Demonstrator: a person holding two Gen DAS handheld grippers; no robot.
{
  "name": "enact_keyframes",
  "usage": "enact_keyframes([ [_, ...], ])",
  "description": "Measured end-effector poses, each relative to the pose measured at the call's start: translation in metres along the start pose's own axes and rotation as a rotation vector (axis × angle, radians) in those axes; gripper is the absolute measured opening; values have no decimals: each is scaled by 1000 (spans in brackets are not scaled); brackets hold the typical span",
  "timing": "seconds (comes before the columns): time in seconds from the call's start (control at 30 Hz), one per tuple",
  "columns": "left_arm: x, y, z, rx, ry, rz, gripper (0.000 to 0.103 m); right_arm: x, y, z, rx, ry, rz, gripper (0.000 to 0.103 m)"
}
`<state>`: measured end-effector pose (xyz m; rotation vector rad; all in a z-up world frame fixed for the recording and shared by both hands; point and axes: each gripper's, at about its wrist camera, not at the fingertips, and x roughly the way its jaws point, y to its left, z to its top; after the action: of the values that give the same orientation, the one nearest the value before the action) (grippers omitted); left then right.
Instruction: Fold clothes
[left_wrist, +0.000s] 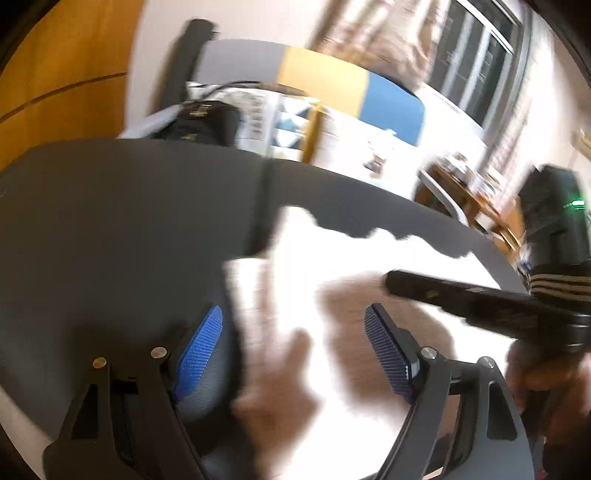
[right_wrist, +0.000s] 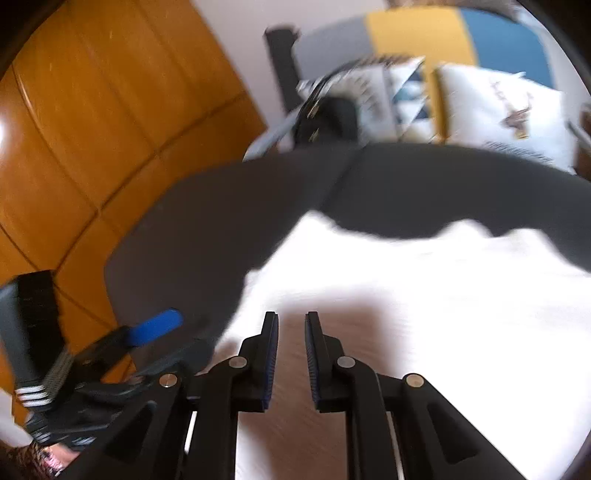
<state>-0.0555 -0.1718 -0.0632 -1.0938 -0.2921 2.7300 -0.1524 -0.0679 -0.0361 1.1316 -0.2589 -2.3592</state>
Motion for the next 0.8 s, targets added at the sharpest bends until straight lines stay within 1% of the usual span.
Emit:
enact_keyframes([
  [0.03,7,-12,2,27,11,-8,82,-18,-13,0,14,-30,-16,14],
  [0.1,23,-37,7,90,27,-4,82,-55,-43,-8,61,-92,-82,14],
  [0.17,40,-58,11,151,39,28,82,-93,-105,-14,133,-159,-166,14],
  [0.23,57,-72,16,174,61,44,82,-141,-150,-50,235,-215,-246,14],
  [0.3,73,-82,21,171,85,37,82,-163,-191,-62,347,-247,-296,15],
  [0.33,80,-87,23,170,93,26,82,-170,-205,-68,392,-257,-306,19],
  [0.4,90,-101,25,193,99,28,82,-180,-246,-69,437,-271,-330,25],
  [0.43,94,-108,26,209,98,33,82,-199,-259,-85,449,-275,-344,25],
  [0.47,97,-115,26,226,96,30,82,-208,-270,-95,458,-265,-345,25],
  [0.5,102,-123,26,244,95,19,82,-204,-280,-95,472,-246,-344,25],
  [0.57,111,-134,23,294,108,27,82,-202,-292,-98,508,-209,-358,27],
  [0.67,123,-146,14,361,120,53,82,-185,-325,-105,581,-184,-285,27],
  [0.73,125,-144,9,361,112,49,84,-181,-342,-117,614,-160,-255,27],
  [0.8,127,-137,10,330,117,25,85,-166,-351,-118,627,-138,-242,27],
])
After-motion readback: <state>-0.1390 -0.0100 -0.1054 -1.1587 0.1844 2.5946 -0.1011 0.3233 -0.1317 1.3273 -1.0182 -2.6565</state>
